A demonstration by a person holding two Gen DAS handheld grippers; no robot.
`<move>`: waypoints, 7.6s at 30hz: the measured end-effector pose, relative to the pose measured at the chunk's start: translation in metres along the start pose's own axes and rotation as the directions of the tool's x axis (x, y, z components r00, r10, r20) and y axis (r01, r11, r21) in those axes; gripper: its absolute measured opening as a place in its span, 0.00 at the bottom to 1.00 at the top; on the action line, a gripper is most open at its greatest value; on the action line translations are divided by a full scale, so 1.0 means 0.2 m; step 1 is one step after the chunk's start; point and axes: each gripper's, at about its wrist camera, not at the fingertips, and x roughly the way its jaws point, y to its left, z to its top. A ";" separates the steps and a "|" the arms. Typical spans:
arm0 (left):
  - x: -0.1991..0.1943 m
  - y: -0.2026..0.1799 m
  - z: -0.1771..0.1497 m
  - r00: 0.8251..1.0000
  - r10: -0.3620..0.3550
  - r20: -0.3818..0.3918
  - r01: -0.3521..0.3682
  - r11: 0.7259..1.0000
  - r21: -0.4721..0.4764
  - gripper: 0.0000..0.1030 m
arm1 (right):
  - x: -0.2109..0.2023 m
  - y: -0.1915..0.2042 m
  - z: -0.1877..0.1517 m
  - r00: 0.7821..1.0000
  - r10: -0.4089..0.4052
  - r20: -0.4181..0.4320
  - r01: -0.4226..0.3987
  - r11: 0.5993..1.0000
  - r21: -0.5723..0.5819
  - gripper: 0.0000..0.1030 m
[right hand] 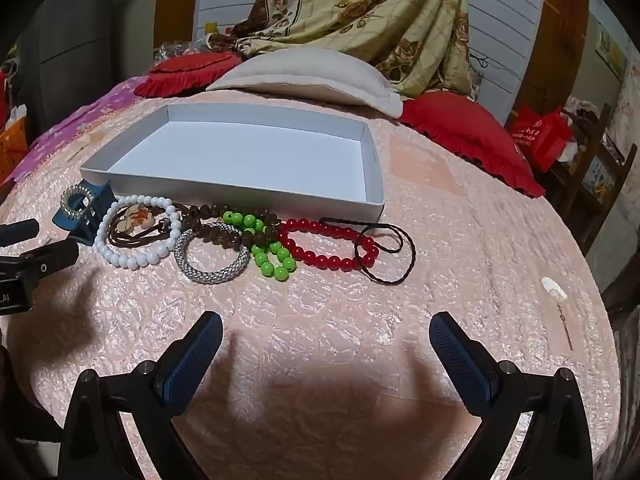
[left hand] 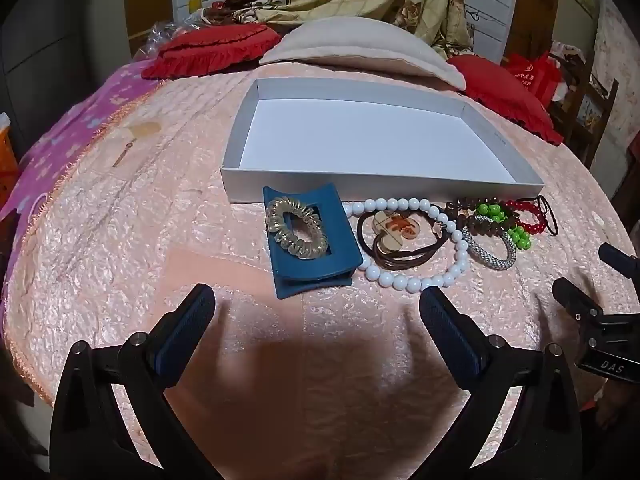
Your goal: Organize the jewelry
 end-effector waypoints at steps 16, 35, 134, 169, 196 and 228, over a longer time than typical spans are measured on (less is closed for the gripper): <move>0.01 0.00 -0.01 1.000 -0.007 -0.008 0.007 1.000 0.001 0.99 | -0.02 -0.02 0.01 1.000 0.006 0.012 -0.006 1.000 0.006 0.99; -0.01 0.01 -0.01 0.999 -0.014 0.049 0.014 1.000 -0.002 0.99 | -0.03 -0.01 0.00 0.997 0.062 0.045 -0.064 0.997 0.048 1.00; 0.01 0.28 0.10 0.988 -0.150 0.028 0.153 0.970 -0.190 0.16 | 0.09 -0.07 -0.06 0.992 0.086 -0.093 -0.078 0.993 0.085 0.99; -0.13 0.13 0.13 0.960 -0.257 0.113 0.270 0.955 -0.121 0.08 | 0.19 -0.46 0.09 0.988 0.155 -0.007 -0.153 0.977 0.150 0.46; -0.10 0.08 0.13 0.956 -0.282 0.081 0.291 0.948 -0.128 0.08 | 0.50 -0.39 0.31 0.947 0.320 -0.007 -0.315 0.935 0.163 0.22; -0.05 0.01 0.11 0.961 -0.267 0.074 0.273 0.957 -0.094 0.08 | -0.03 -0.18 0.21 0.898 0.398 0.189 -0.427 0.893 0.145 0.03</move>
